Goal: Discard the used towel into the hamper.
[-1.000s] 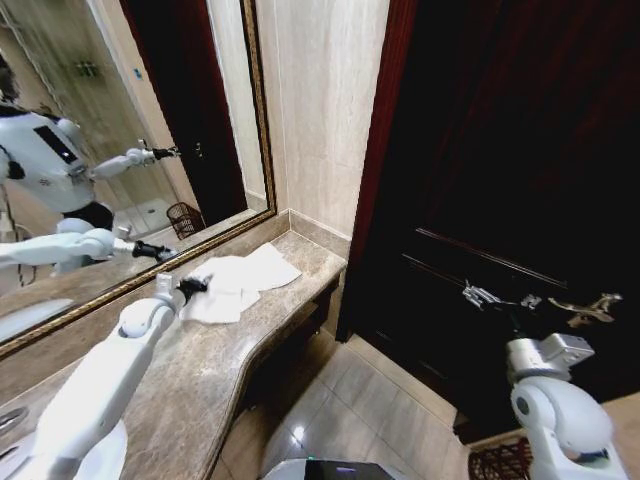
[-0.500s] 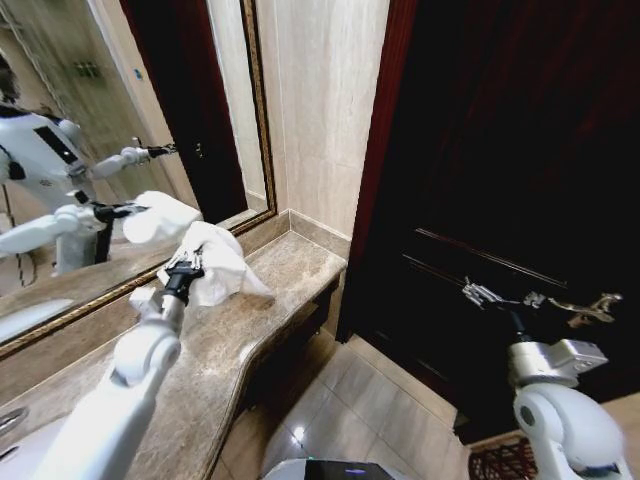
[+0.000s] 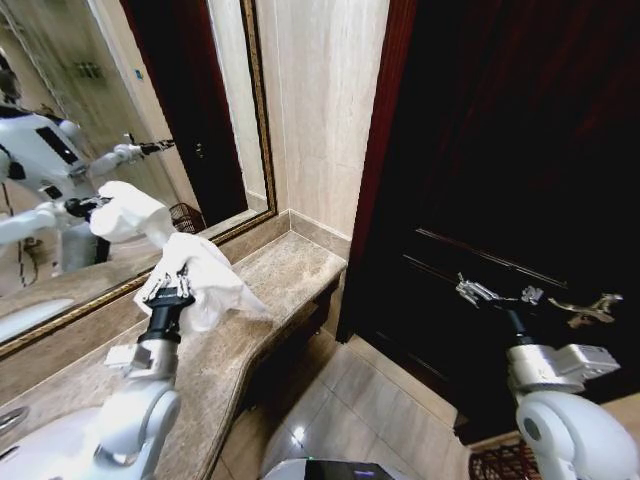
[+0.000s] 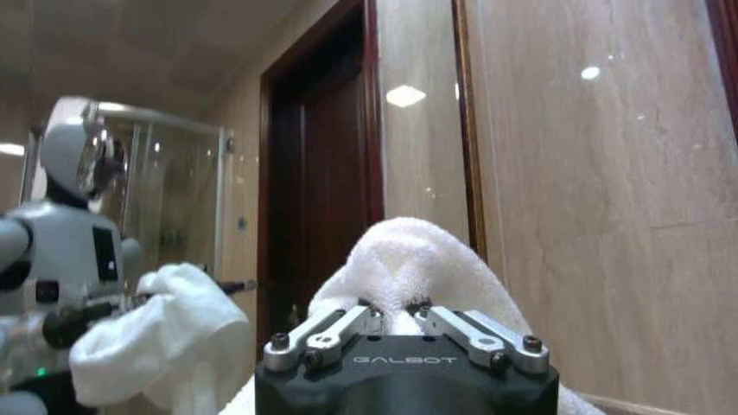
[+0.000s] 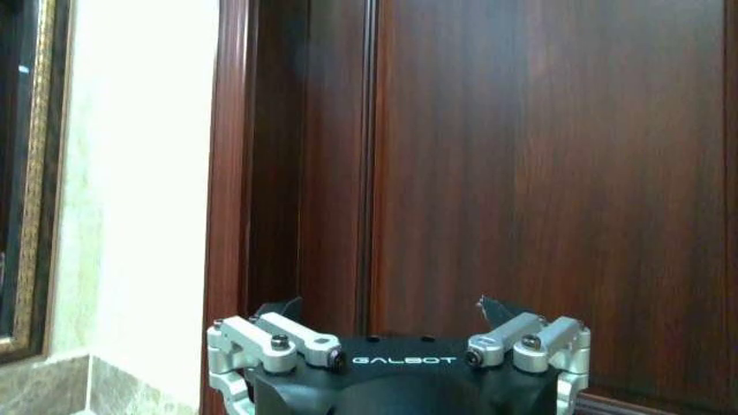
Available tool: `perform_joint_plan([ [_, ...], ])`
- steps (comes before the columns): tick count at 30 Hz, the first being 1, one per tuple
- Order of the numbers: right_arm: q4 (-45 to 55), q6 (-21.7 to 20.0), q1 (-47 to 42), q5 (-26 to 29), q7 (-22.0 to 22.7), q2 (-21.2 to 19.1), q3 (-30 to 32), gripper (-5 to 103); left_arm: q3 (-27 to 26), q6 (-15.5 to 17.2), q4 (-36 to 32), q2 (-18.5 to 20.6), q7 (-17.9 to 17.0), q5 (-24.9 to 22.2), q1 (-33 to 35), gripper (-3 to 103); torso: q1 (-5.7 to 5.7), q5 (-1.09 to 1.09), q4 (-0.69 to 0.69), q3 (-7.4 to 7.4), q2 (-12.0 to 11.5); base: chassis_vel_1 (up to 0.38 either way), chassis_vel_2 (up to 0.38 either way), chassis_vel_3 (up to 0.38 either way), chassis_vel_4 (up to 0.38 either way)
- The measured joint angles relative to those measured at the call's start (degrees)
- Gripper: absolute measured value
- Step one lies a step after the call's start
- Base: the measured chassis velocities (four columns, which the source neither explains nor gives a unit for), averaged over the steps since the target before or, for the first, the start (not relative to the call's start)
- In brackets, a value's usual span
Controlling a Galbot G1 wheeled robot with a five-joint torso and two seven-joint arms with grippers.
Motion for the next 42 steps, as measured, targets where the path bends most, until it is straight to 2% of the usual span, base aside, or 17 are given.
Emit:
perform_joint_plan([
  [8,1.7,-2.9,-0.1,-1.1,-0.5,0.6,-0.8,100,0.3,0.8,-0.4,-0.1,-0.1,-0.8,-0.2,9,0.00,0.00,-0.01,0.01,0.0,0.000,0.000,0.000,0.000],
  [14,2.0,-4.3,0.3,-2.7,-0.5,1.0,-1.5,100,0.8,1.7,-0.5,0.4,-1.0,0.3,-0.8,9,0.01,0.00,0.00,0.01,0.0,0.000,0.000,0.000,0.000],
  [32,1.9,-4.5,-1.6,-2.3,-1.0,0.9,0.2,100,1.8,2.0,-1.1,-0.2,-1.6,1.9,-1.2,9,0.00,-0.01,0.00,0.01,0.0,0.028,-0.029,-0.037,0.030],
  [42,2.0,-4.4,-2.1,-2.5,-1.2,0.9,0.3,100,1.8,1.1,-0.9,-0.6,-1.7,2.8,-1.2,9,0.00,0.00,0.00,0.01,0.0,0.075,-0.073,-0.064,0.074],
])
